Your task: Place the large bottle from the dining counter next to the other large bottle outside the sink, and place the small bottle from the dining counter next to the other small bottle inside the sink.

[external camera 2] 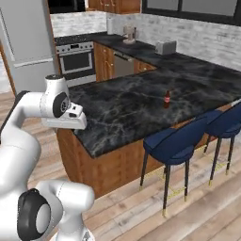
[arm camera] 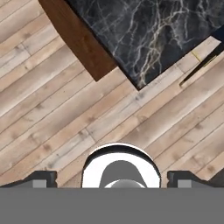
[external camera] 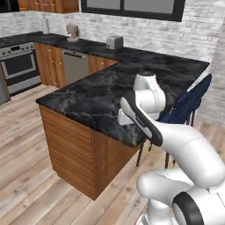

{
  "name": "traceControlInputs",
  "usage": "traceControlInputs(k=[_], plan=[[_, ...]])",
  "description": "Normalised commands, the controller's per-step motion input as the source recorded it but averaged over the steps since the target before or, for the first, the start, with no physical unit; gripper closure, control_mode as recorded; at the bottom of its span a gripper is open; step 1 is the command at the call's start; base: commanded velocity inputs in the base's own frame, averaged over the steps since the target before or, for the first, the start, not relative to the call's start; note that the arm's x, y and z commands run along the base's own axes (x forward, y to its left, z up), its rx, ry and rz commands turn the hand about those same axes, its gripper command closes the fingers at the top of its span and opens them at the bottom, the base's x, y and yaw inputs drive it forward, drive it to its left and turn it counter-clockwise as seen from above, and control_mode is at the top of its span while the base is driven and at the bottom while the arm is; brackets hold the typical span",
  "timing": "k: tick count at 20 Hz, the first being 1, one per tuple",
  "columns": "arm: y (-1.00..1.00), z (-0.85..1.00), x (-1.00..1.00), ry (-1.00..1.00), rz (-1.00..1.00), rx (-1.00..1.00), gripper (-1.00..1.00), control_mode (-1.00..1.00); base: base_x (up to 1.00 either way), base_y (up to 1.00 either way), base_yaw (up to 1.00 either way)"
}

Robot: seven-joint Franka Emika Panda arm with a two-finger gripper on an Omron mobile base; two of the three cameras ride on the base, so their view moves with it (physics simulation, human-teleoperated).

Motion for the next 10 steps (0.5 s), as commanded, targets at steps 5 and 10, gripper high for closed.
traceControlInputs(k=[5,10], plan=[[0.0,0.0,0.0,0.0,0.0,0.0,-1.0,1.0,0.28,-1.0,0.54],[0.0,0.0,0.0,0.0,0.0,0.0,-1.0,1.0,0.33,-1.0,0.43]])
